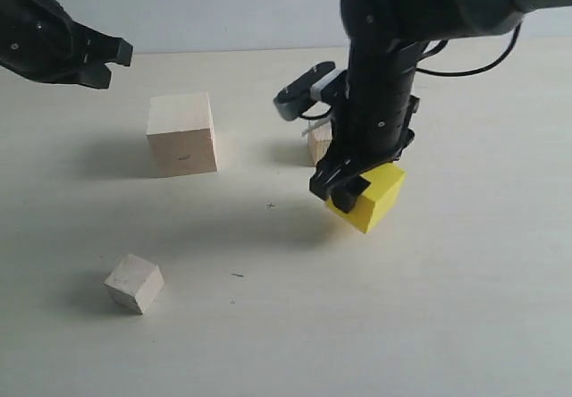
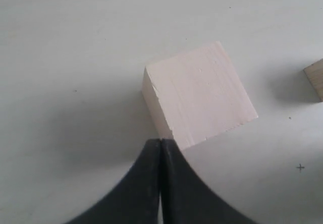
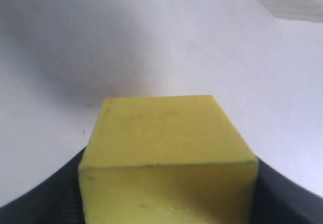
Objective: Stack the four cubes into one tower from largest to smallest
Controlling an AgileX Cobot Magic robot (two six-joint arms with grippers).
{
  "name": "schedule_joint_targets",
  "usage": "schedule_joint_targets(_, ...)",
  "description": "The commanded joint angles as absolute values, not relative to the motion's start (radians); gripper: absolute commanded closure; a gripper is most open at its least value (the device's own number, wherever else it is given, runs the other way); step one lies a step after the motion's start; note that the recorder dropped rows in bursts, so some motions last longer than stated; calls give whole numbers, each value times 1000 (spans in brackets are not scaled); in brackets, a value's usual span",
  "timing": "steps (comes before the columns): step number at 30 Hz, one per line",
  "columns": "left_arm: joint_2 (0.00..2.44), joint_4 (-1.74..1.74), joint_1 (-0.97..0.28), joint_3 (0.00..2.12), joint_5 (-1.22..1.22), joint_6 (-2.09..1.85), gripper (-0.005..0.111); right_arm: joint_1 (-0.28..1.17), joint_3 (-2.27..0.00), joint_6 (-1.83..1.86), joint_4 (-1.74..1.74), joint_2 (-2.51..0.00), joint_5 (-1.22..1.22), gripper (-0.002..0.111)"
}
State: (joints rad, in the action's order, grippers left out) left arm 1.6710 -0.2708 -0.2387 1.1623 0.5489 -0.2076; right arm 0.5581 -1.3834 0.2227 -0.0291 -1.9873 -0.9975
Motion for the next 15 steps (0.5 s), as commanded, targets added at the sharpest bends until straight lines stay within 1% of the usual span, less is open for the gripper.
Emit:
schedule_joint_targets(1,1766,-291,-220,1245,542,-182,107,520,-1322,170,6,-1870,-938,108)
schedule_joint_targets(9,1974,-294,-173,1467,586,-175,107,512,-1249,155,27,-1720,-933,108)
schedule_joint_targets(11,2037,-294,-173,1541,625,-181,107,512,-1239,153,29,-1693,-929,108)
schedule_joint_targets(14,2178,-332,-173,1714,736,-184,107,512,-1239,153,38,-1644,-929,108)
schedule_joint_targets(15,2195,-343,-173,1737,763,-184,107,512,-1239,153,52,-1639,-929,108)
